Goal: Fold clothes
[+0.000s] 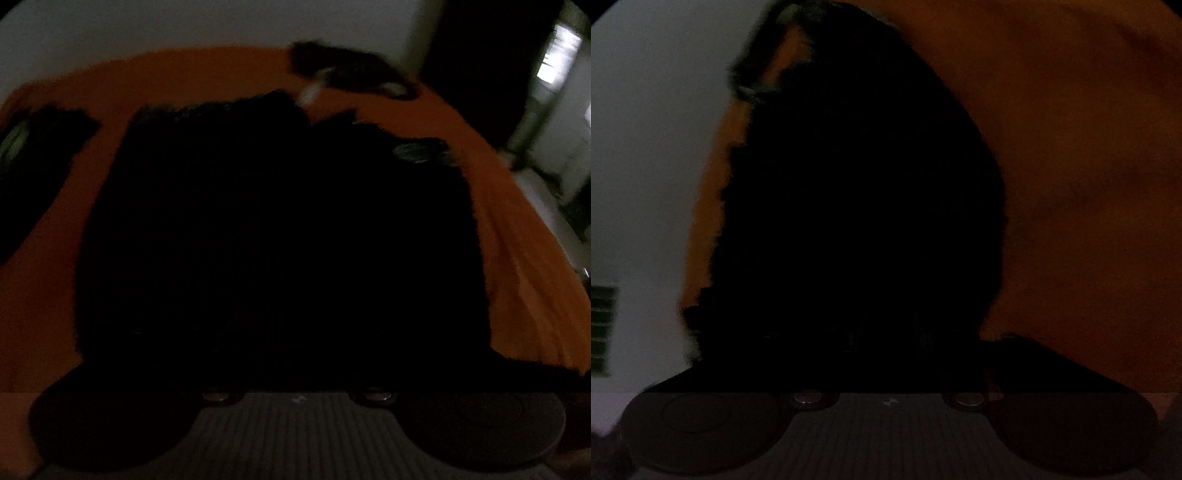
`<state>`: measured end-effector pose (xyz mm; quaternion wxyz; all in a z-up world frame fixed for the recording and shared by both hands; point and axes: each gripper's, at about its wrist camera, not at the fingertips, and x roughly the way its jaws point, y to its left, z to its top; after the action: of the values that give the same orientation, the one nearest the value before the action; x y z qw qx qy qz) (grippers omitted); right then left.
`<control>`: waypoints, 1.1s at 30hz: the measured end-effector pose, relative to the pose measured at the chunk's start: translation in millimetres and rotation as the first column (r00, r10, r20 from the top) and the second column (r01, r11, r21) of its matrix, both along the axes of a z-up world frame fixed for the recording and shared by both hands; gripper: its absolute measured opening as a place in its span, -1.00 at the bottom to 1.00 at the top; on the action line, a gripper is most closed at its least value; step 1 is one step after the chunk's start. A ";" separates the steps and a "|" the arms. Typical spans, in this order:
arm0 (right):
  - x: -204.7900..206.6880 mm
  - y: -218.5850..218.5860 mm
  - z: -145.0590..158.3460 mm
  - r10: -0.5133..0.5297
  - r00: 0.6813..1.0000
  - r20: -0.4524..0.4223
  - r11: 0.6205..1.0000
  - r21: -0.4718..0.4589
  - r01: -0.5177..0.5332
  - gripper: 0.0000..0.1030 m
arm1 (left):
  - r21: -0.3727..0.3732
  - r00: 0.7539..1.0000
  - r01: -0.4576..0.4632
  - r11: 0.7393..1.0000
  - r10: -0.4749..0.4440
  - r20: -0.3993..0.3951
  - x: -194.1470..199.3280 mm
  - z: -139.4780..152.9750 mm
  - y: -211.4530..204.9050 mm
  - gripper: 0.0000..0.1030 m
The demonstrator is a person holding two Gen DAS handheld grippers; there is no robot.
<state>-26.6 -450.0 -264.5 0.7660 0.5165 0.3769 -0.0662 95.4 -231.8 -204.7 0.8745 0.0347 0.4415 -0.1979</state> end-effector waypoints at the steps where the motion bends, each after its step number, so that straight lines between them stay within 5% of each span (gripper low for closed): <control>1: -4.6 -2.3 13.2 0.025 0.998 0.053 0.999 -0.027 -0.024 -0.04 | 0.001 0.999 0.036 0.999 -0.036 0.031 1.4 -1.2 -11.2 0.27; 4: 2.9 -18.6 43.3 0.080 0.988 0.133 0.982 -0.179 -0.056 0.04 | -0.016 0.990 0.095 0.995 -0.093 0.103 14.3 -12.0 -27.1 0.27; 7: 27.9 -43.9 55.1 0.115 0.985 0.130 0.942 -0.329 -0.067 0.54 | -0.081 0.988 0.097 0.992 -0.086 0.126 36.6 -26.5 -25.1 0.27; 10: 74.6 -75.4 59.7 0.150 0.987 0.061 0.856 -0.508 -0.098 1.00 | -0.170 0.988 0.102 0.980 -0.080 0.135 61.8 -37.8 -6.3 0.27; 14: 145.0 -111.5 50.5 0.168 0.985 -0.027 0.769 -0.622 -0.148 1.00 | -0.218 0.984 0.119 0.969 -0.086 0.158 95.0 -56.4 -1.5 0.32; 17: 195.3 -131.1 28.2 0.145 0.985 -0.090 0.728 -0.665 -0.168 0.99 | -0.256 0.993 0.089 0.962 -0.067 0.092 120.8 -80.1 6.7 0.32; 18: 210.0 -137.6 19.5 0.132 0.985 -0.111 0.713 -0.680 -0.172 0.93 | -0.278 0.996 0.074 0.958 -0.059 0.064 128.9 -87.2 9.2 0.32; 19: 221.5 -142.1 11.5 0.115 0.984 -0.134 0.707 -0.685 -0.176 0.64 | -0.305 0.998 0.058 0.950 -0.048 0.041 135.4 -91.5 13.4 0.32; 20: 232.3 -146.1 3.7 0.098 0.983 -0.156 0.703 -0.688 -0.179 0.16 | -0.336 0.999 0.042 0.941 -0.038 0.020 141.2 -94.9 18.7 0.32; 23: 240.2 -146.7 -6.4 0.158 0.982 -0.106 0.726 -0.661 -0.189 -0.86 | -0.419 0.999 0.003 0.908 -0.016 -0.028 155.1 -99.7 35.0 0.32; 29: 193.1 -155.1 26.0 0.022 0.992 0.120 0.785 -0.617 0.057 -0.88 | -0.437 0.996 -0.075 0.897 0.048 -0.074 164.5 -105.5 48.5 0.32; 33: 185.7 -181.4 6.0 -0.084 0.996 0.024 0.804 -0.589 0.082 -0.80 | -0.430 0.995 -0.094 0.898 0.066 -0.080 162.6 -106.2 49.5 0.32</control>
<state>159.2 -631.4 -258.5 0.8842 0.2694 0.3161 -0.2138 258.0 -182.3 -310.9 0.8533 -0.1849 0.4151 -0.2557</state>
